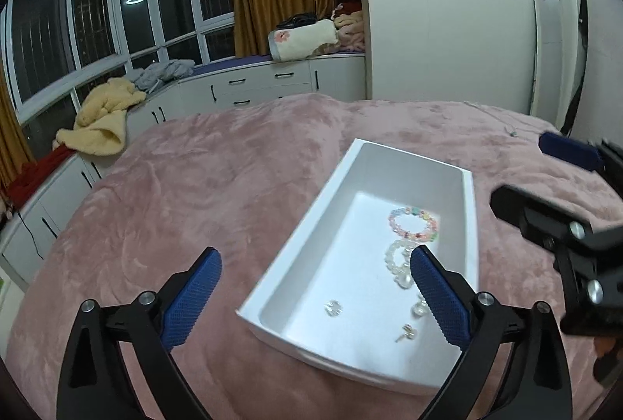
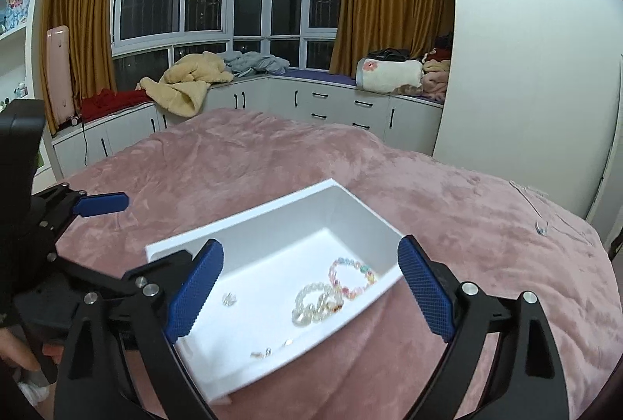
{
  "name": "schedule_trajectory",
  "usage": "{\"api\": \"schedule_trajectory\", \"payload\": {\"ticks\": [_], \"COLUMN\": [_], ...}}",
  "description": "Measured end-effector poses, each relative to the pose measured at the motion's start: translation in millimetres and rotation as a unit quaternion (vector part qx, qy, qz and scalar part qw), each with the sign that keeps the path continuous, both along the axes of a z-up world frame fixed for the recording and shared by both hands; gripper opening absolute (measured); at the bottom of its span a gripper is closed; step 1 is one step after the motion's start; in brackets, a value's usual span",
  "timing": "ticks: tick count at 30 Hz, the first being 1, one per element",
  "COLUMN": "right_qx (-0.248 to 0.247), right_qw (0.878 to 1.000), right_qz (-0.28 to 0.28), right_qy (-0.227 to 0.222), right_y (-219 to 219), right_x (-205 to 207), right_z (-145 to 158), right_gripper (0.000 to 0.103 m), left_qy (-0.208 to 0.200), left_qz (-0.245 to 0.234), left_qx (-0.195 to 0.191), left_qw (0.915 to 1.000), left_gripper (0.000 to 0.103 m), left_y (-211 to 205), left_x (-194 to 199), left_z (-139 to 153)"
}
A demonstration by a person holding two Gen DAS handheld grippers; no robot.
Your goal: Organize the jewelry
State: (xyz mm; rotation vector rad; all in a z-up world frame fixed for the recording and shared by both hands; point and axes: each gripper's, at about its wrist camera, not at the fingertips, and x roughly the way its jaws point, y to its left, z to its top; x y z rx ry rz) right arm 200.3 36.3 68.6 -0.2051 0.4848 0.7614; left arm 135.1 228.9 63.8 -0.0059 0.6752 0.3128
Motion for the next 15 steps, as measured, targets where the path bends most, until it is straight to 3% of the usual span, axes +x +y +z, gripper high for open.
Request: {"api": "schedule_trajectory", "payload": {"ticks": [15], "right_qx": [0.010], "right_qw": [1.000], "right_qz": [-0.009], "right_qy": [0.012], "right_y": [-28.9], "right_x": [-54.1], "right_z": [-55.7], "right_gripper": [0.090], "left_qy": [-0.012], "left_qz": [0.011], "left_qx": [-0.011], "left_qw": [0.9998], "left_gripper": [0.100], "left_y": [-21.6], "left_x": [-43.1], "left_z": [-23.7]}}
